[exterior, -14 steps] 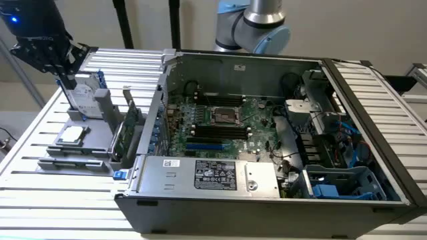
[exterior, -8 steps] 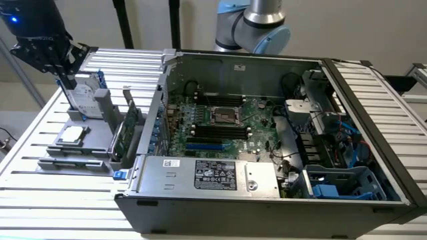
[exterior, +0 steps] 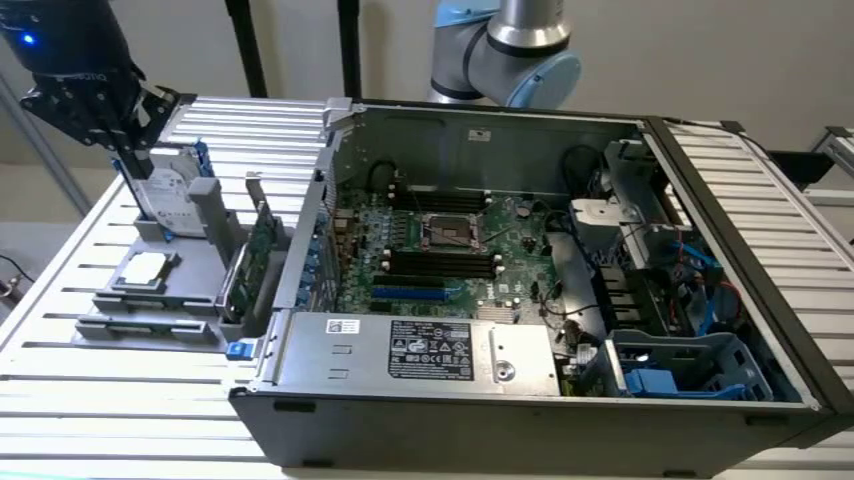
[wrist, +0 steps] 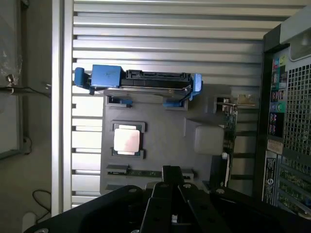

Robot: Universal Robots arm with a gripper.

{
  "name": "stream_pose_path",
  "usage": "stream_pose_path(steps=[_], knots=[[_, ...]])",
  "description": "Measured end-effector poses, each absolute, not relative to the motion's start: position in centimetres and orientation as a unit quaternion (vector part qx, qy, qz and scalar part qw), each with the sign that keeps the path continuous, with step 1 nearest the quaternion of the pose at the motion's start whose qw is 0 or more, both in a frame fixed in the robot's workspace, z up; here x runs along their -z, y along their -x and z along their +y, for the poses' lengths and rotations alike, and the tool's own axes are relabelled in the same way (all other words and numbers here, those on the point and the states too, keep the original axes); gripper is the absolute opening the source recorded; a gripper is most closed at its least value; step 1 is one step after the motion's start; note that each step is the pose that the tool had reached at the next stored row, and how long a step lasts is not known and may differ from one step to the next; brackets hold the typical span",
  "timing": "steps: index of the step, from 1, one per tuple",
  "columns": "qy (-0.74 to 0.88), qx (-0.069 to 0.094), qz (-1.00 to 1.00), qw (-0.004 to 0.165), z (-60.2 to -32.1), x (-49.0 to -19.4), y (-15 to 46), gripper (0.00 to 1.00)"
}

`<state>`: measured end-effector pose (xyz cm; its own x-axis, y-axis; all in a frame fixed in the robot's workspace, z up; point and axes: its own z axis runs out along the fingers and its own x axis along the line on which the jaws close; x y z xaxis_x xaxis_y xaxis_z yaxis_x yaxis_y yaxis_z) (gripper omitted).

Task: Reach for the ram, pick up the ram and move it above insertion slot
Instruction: 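Reach for the ram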

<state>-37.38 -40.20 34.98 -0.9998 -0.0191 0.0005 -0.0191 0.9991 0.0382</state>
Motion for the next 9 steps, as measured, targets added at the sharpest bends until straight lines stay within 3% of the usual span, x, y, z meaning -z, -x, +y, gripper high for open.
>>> stream_pose_path(steps=[9], knots=[[-0.010,0.019,-1.000,0.002,-43.5,-34.8,37.5,0.11]])
